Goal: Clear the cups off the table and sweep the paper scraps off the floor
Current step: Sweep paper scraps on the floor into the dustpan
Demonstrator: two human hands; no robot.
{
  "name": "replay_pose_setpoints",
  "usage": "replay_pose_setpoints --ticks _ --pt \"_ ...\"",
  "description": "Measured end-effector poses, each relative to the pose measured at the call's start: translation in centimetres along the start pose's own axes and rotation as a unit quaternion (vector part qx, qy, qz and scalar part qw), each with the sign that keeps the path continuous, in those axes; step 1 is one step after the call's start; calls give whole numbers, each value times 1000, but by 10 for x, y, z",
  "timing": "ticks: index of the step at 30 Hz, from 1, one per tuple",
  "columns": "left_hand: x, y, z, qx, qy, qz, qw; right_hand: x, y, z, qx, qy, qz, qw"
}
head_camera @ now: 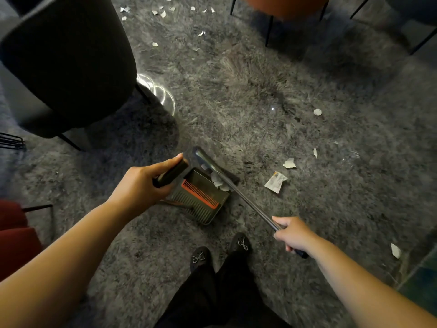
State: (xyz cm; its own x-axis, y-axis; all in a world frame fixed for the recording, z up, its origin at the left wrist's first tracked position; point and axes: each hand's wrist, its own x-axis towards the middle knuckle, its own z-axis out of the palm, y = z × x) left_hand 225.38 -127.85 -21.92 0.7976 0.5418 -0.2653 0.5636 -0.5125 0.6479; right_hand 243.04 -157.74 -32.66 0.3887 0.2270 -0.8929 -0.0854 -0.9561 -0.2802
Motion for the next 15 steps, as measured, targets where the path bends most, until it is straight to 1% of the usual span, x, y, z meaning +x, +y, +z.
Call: replay_pose_setpoints --ticks 4,7,10,15 --pt "0 -1 3 42 1 -12 999 -9 6 11 9 -14 -9 1000" --pt "-2 -5 1 44 0 -14 999 -21 9 11 13 -23 -13 1000" --pt "-4 -6 0 47 2 -10 999 -31 16 7 27 -11 -14 999" --pt "-12 -11 0 44 9 25 999 -42 22 1 79 25 -8 997"
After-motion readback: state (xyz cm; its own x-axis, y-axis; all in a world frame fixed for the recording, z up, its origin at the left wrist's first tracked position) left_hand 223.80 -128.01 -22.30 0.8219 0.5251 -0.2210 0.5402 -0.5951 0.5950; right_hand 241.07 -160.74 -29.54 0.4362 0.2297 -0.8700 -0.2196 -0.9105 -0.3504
